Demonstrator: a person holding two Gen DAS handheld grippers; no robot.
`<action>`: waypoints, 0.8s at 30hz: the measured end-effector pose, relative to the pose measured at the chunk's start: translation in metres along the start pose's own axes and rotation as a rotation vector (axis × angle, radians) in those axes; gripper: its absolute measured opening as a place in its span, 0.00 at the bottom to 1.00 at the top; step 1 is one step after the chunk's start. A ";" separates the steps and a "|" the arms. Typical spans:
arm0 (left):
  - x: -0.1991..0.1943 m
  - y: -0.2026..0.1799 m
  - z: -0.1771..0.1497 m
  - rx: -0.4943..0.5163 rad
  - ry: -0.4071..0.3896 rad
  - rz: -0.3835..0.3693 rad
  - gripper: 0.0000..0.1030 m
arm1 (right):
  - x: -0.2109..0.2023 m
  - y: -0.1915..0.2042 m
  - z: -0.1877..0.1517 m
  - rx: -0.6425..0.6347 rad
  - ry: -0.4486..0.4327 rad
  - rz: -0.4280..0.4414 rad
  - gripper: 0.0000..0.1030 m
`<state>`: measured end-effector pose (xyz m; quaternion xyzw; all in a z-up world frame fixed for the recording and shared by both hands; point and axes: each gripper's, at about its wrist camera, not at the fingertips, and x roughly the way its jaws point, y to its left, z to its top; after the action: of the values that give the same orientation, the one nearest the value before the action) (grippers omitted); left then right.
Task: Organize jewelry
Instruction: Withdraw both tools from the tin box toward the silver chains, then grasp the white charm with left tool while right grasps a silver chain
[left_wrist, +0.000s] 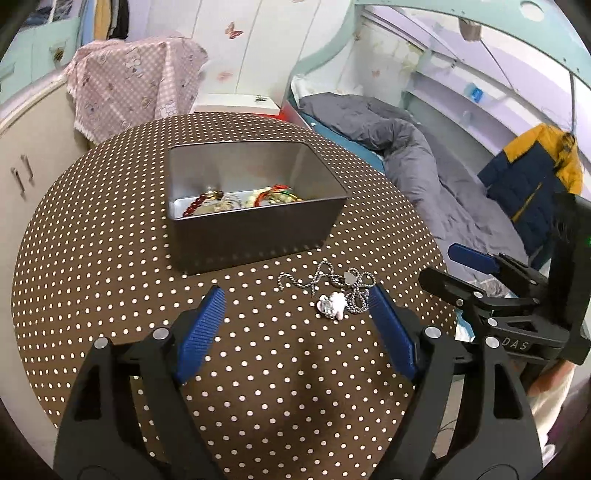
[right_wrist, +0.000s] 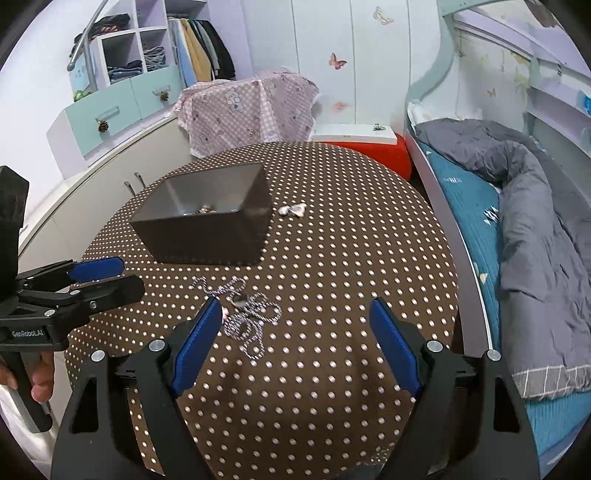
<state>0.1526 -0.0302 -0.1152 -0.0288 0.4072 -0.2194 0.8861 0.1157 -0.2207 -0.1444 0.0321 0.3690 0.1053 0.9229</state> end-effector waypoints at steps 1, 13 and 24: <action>0.002 -0.003 0.000 0.009 0.008 0.002 0.76 | 0.000 -0.002 -0.001 0.006 0.001 -0.002 0.76; 0.028 -0.039 -0.009 0.160 0.047 -0.028 0.76 | 0.009 -0.026 -0.014 0.059 0.039 -0.004 0.76; 0.056 -0.049 -0.015 0.265 0.094 0.021 0.31 | 0.017 -0.028 -0.015 0.061 0.056 0.015 0.76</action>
<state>0.1560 -0.0955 -0.1533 0.1031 0.4162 -0.2630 0.8643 0.1225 -0.2450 -0.1704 0.0599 0.3976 0.1021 0.9099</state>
